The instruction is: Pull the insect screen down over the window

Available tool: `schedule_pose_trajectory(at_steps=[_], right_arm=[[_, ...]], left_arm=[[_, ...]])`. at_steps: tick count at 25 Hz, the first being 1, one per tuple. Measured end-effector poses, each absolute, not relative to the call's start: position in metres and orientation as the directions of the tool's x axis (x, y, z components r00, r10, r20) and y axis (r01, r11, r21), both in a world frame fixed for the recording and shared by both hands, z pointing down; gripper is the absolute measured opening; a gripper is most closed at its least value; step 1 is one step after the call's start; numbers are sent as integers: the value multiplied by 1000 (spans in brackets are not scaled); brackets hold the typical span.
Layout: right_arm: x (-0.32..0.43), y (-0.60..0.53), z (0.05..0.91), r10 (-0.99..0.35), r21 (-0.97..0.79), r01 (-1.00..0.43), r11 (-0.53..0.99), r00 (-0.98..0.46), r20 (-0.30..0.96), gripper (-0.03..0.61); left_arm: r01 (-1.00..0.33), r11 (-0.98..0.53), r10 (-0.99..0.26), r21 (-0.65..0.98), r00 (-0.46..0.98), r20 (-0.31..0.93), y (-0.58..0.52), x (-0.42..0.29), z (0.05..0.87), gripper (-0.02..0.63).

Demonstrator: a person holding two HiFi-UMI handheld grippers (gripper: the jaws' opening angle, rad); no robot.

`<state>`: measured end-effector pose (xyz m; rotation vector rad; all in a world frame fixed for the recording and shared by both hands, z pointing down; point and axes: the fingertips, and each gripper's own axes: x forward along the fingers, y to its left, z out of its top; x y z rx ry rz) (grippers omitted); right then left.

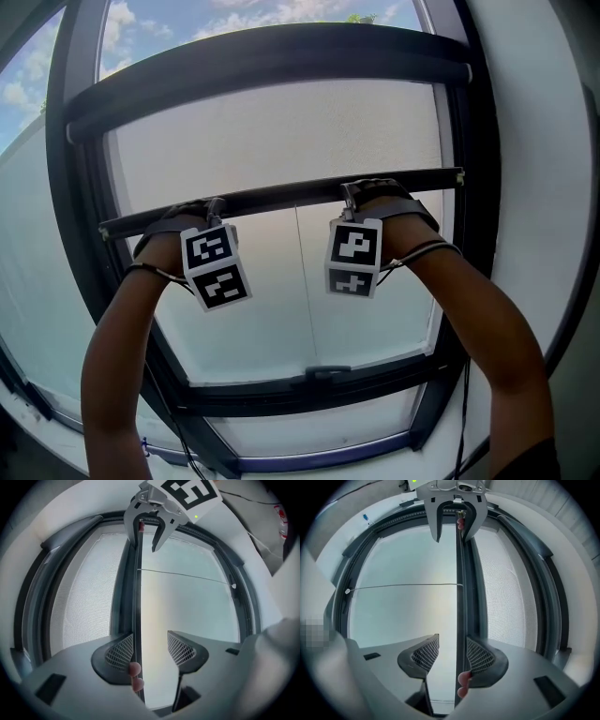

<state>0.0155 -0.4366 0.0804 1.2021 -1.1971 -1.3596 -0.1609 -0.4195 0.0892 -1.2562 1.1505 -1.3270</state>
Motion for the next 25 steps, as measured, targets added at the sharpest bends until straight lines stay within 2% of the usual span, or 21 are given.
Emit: schedule_pose_trajectory(at_steps=[4,13,25], right_arm=[[16,-437,92,-993,996,35,-79,-95,-76,169],[16,-435,144,-992,995,68,68,-100,75,169],[21,-424,173,-972,964,132,230,-13,233,169]], left_arm=[[19,-141,-990,-990,-23,141,-419,-160,101,227],[13,-290,-957,-957,27,290,-416,-159,156,227],[-9,-413,-909,-911,54,412,-403,-156,185,227]])
